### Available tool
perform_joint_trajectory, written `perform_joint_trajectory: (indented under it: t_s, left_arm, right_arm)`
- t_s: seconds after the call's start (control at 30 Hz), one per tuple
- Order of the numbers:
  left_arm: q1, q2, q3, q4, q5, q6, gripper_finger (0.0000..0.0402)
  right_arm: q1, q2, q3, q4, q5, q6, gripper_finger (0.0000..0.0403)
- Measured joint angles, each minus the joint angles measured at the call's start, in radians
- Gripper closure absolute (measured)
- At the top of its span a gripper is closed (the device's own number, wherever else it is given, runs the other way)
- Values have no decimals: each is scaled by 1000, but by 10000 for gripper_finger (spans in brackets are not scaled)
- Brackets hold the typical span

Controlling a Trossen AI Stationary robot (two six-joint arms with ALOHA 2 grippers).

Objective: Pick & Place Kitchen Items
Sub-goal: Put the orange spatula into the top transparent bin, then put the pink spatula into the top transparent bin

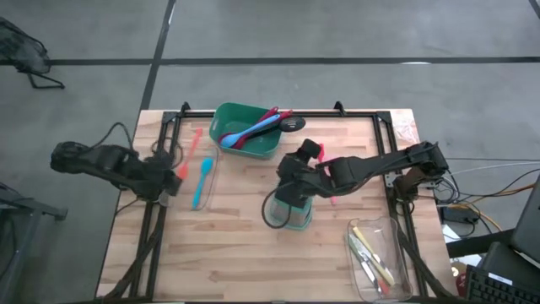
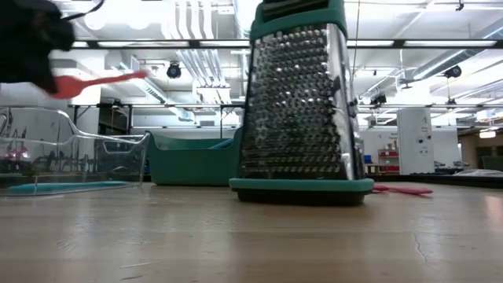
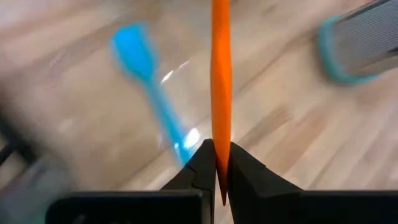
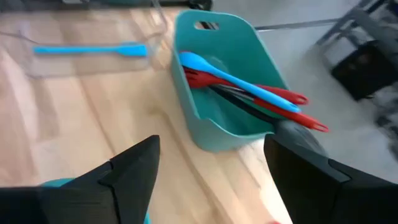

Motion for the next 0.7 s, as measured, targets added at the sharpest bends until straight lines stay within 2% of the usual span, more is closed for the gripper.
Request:
perform_joint_trajectory:
  t_s: [0.13,0.23,0.4,0.53,0.7]
  left_arm:
    - [1,19,17,-200,59,-154,379]
    - [-1,40,8,-171,147,-154,379]
    - [-1,88,-20,-121,203,-130,378]
    - [-1,137,-24,-118,210,-132,362]
    - [0,178,-24,-100,175,-92,312]
  right_arm:
    - [1,-13,-2,-65,48,3,134]
    - [0,-24,-4,-84,49,0,147]
    - [0,-40,-5,-90,45,-21,165]
    - [0,-50,-5,-71,42,-41,169]
    - [7,-66,-4,-25,11,-91,151]
